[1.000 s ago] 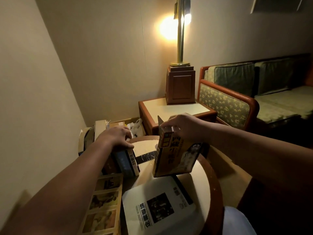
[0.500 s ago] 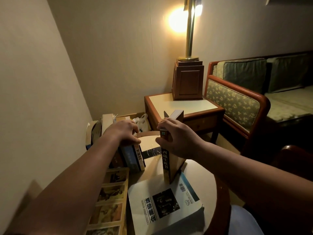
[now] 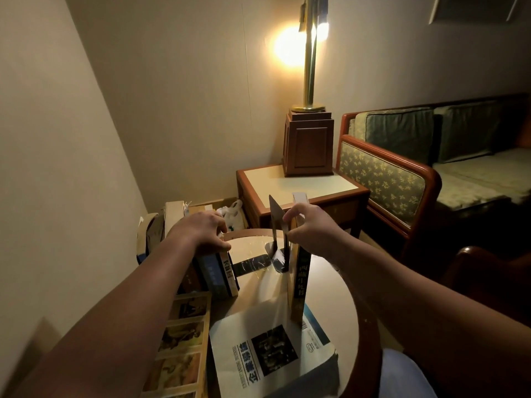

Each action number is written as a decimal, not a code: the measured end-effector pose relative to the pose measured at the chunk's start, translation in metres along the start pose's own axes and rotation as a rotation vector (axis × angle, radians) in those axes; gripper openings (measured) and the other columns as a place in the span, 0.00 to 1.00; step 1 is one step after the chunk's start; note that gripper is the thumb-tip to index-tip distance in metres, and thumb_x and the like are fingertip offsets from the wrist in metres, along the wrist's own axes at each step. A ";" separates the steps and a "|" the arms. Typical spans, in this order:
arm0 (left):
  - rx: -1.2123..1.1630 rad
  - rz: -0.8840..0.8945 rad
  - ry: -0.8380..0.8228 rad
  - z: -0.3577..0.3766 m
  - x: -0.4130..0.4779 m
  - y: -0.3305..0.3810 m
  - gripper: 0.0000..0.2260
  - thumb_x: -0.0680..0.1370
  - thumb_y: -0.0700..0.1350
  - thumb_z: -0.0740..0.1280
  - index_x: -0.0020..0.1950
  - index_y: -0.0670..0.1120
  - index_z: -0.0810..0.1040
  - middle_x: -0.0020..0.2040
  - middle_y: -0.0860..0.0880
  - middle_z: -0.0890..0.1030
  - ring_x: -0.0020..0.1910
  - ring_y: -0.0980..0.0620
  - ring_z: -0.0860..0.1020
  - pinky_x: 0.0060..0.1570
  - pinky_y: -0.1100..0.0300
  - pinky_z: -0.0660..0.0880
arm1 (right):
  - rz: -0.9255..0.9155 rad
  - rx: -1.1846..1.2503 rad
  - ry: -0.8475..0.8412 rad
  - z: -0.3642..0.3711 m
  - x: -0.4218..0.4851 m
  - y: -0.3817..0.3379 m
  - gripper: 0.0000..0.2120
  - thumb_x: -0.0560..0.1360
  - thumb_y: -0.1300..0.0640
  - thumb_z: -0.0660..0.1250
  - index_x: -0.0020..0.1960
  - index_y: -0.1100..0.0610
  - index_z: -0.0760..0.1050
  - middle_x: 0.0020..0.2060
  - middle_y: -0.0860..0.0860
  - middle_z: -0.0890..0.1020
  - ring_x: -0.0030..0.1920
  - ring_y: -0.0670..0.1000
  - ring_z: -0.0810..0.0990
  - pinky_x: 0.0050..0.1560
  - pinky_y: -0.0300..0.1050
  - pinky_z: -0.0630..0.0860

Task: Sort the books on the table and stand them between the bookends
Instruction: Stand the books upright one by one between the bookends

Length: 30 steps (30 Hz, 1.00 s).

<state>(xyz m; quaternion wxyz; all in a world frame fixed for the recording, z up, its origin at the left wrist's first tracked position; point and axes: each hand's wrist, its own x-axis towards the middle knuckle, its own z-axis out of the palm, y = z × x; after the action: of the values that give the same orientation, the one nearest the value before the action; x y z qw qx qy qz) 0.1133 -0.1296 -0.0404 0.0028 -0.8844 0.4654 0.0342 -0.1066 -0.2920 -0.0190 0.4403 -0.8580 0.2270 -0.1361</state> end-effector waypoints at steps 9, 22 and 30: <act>-0.006 0.001 -0.005 -0.001 0.002 0.001 0.21 0.70 0.62 0.72 0.58 0.53 0.79 0.61 0.53 0.75 0.56 0.54 0.73 0.50 0.58 0.75 | -0.150 -0.228 0.069 -0.021 -0.009 -0.017 0.14 0.76 0.66 0.69 0.60 0.59 0.77 0.59 0.57 0.78 0.60 0.61 0.80 0.46 0.42 0.82; -0.044 -0.066 0.062 -0.001 -0.005 0.006 0.26 0.69 0.61 0.74 0.64 0.55 0.77 0.72 0.51 0.67 0.67 0.48 0.69 0.58 0.52 0.74 | -0.385 -0.227 0.257 -0.007 0.020 -0.083 0.18 0.76 0.64 0.67 0.66 0.57 0.74 0.65 0.60 0.77 0.61 0.57 0.78 0.44 0.41 0.78; -0.091 -0.063 0.098 0.002 -0.001 0.006 0.27 0.69 0.58 0.76 0.65 0.52 0.76 0.67 0.52 0.72 0.62 0.50 0.73 0.58 0.51 0.75 | -0.327 -0.216 0.204 0.054 0.074 -0.037 0.18 0.77 0.64 0.66 0.66 0.58 0.75 0.61 0.59 0.80 0.59 0.58 0.79 0.49 0.47 0.80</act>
<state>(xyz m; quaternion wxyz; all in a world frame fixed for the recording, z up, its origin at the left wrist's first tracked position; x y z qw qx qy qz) 0.1077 -0.1321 -0.0419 -0.0592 -0.8984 0.4350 0.0121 -0.0091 -0.2735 -0.0168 0.2926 -0.9073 0.1416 -0.2667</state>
